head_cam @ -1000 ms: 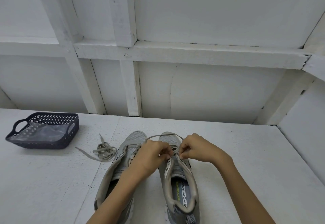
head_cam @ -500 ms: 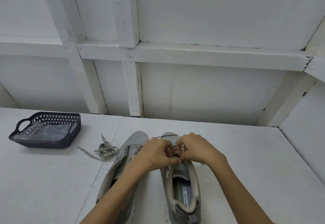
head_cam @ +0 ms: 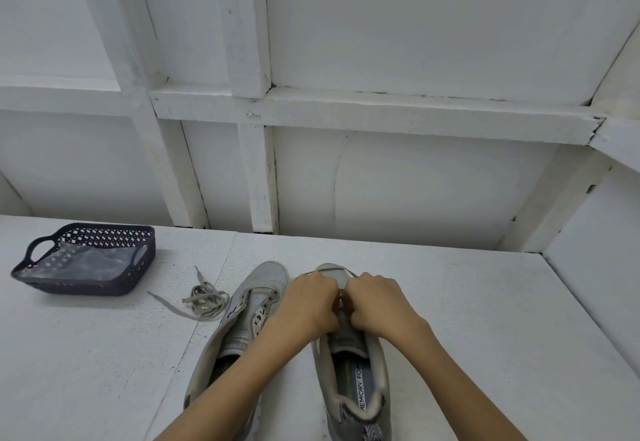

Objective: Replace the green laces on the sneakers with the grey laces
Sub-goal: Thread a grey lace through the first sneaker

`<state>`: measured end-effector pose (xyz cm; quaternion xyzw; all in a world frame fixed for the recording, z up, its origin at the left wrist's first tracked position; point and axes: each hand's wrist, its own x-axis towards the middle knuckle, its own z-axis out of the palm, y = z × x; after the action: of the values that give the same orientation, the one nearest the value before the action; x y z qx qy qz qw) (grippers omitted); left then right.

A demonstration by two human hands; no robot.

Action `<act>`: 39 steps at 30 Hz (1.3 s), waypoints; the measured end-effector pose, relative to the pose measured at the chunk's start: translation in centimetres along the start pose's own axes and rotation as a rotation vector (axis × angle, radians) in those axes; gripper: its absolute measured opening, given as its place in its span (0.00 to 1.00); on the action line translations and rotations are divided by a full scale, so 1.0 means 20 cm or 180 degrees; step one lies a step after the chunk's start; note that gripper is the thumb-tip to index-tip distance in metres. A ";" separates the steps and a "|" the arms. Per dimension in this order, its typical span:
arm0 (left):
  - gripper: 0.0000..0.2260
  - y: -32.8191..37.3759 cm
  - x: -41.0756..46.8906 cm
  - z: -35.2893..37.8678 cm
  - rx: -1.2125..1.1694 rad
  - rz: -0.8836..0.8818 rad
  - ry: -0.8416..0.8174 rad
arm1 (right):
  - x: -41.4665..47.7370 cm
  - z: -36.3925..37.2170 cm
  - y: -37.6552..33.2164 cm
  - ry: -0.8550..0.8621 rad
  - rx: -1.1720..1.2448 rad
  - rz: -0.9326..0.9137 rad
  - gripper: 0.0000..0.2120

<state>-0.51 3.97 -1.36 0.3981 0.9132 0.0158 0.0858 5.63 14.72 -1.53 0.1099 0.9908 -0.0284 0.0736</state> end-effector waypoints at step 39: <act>0.18 0.03 -0.01 0.36 -0.3369 0.0259 0.1387 | 0.04 0.03 0.15 0.0527 0.4600 -0.0700 0.06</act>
<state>1.28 3.84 -8.36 0.3232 0.7614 0.5559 0.0826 5.60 17.68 -2.39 0.0328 0.7325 -0.6732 -0.0956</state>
